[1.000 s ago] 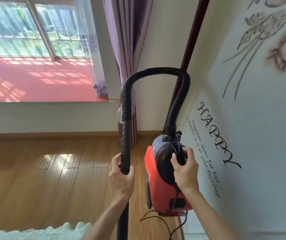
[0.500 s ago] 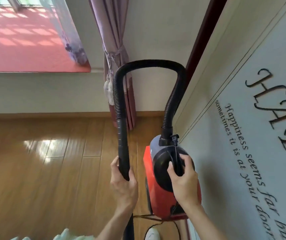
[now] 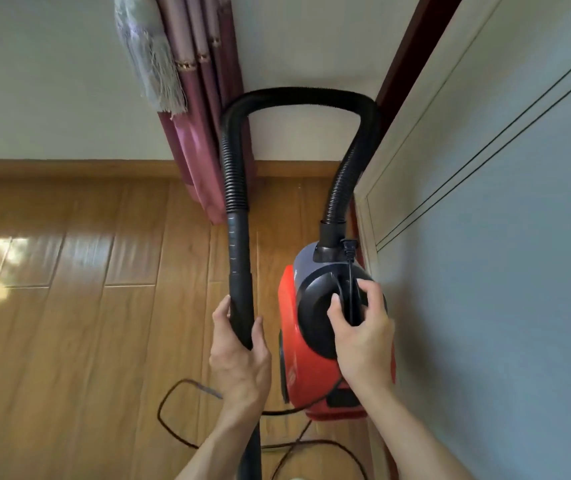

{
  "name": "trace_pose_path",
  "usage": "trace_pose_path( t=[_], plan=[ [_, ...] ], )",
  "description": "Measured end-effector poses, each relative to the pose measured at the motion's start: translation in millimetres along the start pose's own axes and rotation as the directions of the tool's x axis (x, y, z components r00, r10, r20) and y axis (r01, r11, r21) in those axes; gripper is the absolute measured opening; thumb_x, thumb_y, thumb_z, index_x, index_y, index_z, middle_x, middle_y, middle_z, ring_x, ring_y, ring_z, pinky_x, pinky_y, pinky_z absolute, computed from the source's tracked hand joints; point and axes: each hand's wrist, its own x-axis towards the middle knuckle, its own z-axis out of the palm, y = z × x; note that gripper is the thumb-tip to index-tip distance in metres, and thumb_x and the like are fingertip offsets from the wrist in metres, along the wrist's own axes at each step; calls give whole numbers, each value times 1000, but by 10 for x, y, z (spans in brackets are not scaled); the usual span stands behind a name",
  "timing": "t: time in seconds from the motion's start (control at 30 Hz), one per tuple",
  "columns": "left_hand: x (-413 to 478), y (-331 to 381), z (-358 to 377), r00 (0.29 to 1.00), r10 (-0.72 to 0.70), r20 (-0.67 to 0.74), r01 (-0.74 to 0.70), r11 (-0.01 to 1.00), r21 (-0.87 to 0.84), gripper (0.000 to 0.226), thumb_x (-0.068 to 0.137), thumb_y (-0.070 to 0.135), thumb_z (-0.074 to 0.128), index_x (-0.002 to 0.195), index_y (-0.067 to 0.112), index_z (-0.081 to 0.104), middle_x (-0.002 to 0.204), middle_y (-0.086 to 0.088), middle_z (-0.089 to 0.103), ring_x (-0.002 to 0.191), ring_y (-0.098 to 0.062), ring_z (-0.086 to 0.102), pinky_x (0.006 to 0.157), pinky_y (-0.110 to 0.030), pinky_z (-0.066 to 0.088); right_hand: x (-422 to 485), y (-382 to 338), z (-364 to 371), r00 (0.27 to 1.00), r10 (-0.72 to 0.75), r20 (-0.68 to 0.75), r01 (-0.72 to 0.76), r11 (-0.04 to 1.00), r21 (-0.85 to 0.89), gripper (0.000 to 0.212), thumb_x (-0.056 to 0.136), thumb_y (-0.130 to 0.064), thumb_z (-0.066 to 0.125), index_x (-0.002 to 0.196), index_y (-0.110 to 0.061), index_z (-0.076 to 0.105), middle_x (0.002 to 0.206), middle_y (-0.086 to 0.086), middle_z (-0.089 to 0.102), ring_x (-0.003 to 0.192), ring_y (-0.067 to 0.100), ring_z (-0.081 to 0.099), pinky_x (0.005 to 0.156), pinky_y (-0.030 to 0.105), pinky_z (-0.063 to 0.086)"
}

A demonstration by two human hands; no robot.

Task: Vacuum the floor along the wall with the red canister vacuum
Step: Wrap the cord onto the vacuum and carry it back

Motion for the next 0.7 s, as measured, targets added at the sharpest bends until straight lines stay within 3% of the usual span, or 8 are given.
trace_pose_path(
  t=[0.17, 0.37, 0.43, 0.53, 0.7],
  plan=[
    [241, -475, 412, 999, 46, 20, -45, 998, -43, 52, 90, 15, 67, 132, 23, 37, 107, -6, 65, 93, -18, 66, 85, -31, 54, 240, 520, 337, 999, -15, 29, 15, 1000, 0, 30, 94, -10, 67, 95, -34, 50, 69, -9, 60, 66, 2, 60, 55, 6, 42],
    [414, -960, 861, 999, 23, 28, -22, 998, -51, 48, 92, 17, 66, 128, 22, 35, 97, 1, 60, 82, -7, 62, 74, -3, 42, 426, 1104, 640, 1000, 5, 27, -4, 1000, -23, 16, 97, -16, 65, 102, -22, 52, 69, -3, 60, 66, 15, 58, 54, 22, 48],
    [430, -1131, 927, 999, -2, 47, 4, 999, -35, 47, 92, 19, 66, 128, 22, 35, 96, 1, 61, 83, -5, 61, 77, -9, 46, 441, 1255, 689, 999, 18, 32, -18, 1000, -21, 16, 97, -16, 65, 100, -24, 51, 67, 1, 59, 63, 18, 56, 50, 28, 46],
    [456, -1388, 987, 995, -47, 84, 47, 999, 1, 46, 94, 22, 64, 129, 24, 34, 98, -1, 65, 83, -12, 65, 81, -32, 55, 438, 1484, 746, 998, 37, 49, -35, 999, -34, 24, 97, -17, 64, 94, -35, 48, 62, 1, 55, 50, 14, 49, 44, 30, 42],
    [594, -1708, 1128, 986, -105, 128, 95, 992, 86, 50, 95, 25, 62, 133, 25, 30, 119, -12, 65, 104, -28, 64, 94, -44, 52, 462, 1768, 814, 995, 56, 83, -51, 997, -62, 23, 97, -18, 64, 92, -34, 48, 62, -2, 55, 49, 8, 47, 47, 23, 39]
  ],
)
